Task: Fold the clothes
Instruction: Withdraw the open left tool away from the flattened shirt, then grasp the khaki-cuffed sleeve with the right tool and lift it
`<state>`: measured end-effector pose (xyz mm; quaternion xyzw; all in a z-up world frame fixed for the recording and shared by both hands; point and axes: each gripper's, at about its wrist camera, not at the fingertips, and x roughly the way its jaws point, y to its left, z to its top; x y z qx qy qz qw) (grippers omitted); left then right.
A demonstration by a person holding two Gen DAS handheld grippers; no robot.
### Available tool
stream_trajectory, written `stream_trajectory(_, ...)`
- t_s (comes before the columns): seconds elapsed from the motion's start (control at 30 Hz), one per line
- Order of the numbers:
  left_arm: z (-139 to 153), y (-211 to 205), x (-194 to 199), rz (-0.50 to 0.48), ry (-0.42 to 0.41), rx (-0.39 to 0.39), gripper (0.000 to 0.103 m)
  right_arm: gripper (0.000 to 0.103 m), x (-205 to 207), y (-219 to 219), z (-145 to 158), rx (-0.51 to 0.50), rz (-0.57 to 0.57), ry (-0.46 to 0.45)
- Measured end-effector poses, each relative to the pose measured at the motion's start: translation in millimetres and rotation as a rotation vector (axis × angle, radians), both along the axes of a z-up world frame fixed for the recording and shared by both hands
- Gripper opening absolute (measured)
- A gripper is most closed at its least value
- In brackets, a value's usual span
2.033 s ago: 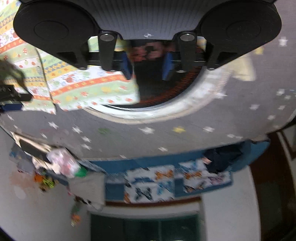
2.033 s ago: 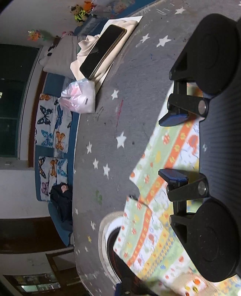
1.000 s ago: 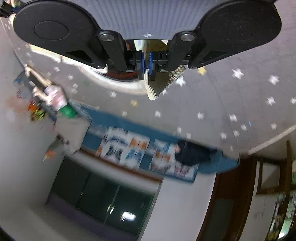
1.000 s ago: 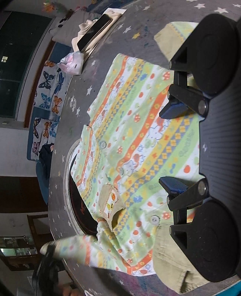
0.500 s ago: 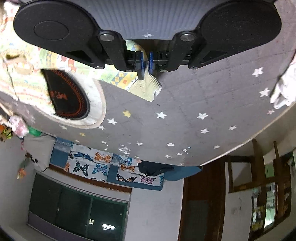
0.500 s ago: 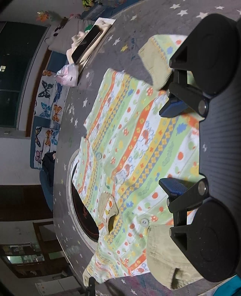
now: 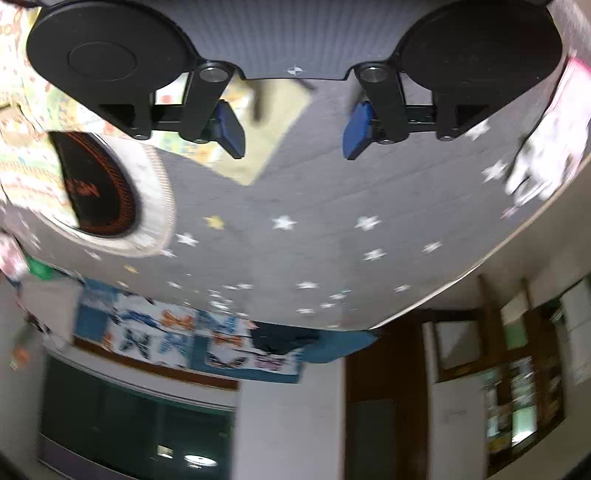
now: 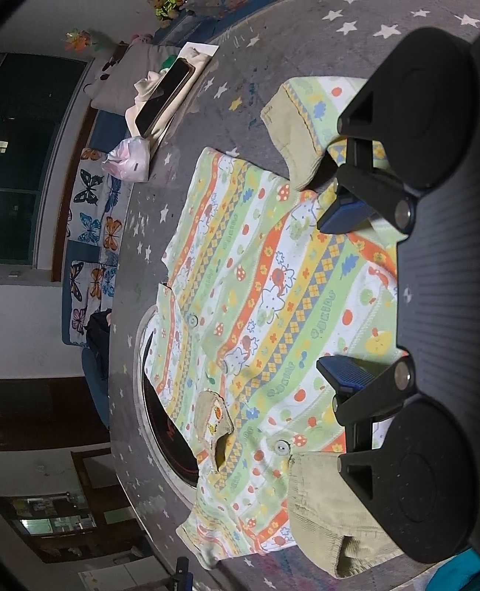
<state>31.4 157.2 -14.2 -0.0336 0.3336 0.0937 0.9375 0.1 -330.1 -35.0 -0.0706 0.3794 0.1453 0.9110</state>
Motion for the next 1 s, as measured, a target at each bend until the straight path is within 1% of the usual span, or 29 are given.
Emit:
stream_trajectory(0.03, 0, -5, 4, -0.023, 0.003, 0.010, 0.068, 0.075, 0, -1, 1, 0.002, -0.004, -0.002)
stream_trajectory(0.13, -15, -16, 26, -0.077, 0.046, 0.022, 0.068, 0.075, 0, -3, 1, 0.003, -0.012, -0.001)
stream_trajectory(0.17, -20, -18, 32, -0.084, 0.067, 0.030, 0.066, 0.075, 0, -4, 1, 0.002, -0.015, 0.000)
stream_trajectory(0.2, -24, -19, 36, -0.087, 0.067, 0.038, 0.065, 0.075, 0, -5, 1, 0.000, -0.017, 0.002)
stream_trajectory(0.27, -25, -21, 41, -0.090, 0.050, 0.067, 0.056, 0.075, -1, -8, 1, -0.004, -0.025, 0.004)
stream_trajectory(0.37, -27, -24, 47, -0.065, 0.046, 0.134, 0.055, 0.075, -1, -14, 1, -0.010, -0.043, 0.003)
stream_trajectory(0.43, -27, -20, 53, -0.051, 0.051, 0.113, 0.056, 0.075, -1, -20, 1, -0.018, -0.063, -0.001)
stream_trajectory(0.6, -28, -18, 53, -0.033, 0.044, 0.103, 0.058, 0.075, -2, -34, 3, -0.029, -0.121, -0.027)
stream_trajectory(0.73, -27, -14, 53, -0.021, 0.052, 0.079, 0.060, 0.075, 1, -40, 5, -0.132, -0.181, -0.074)
stream_trajectory(0.83, -27, -13, 51, -0.015, 0.054, 0.083, 0.063, 0.075, 2, -52, 3, -0.173, -0.238, -0.080)
stream_trajectory(0.87, -27, -13, 50, -0.012, 0.053, 0.084, 0.064, 0.075, 1, -56, 3, -0.181, -0.255, -0.080)
stream_trajectory(1.0, -27, -13, 50, -0.004, 0.052, 0.086, 0.066, 0.075, -8, -78, 0, -0.185, -0.335, -0.078)
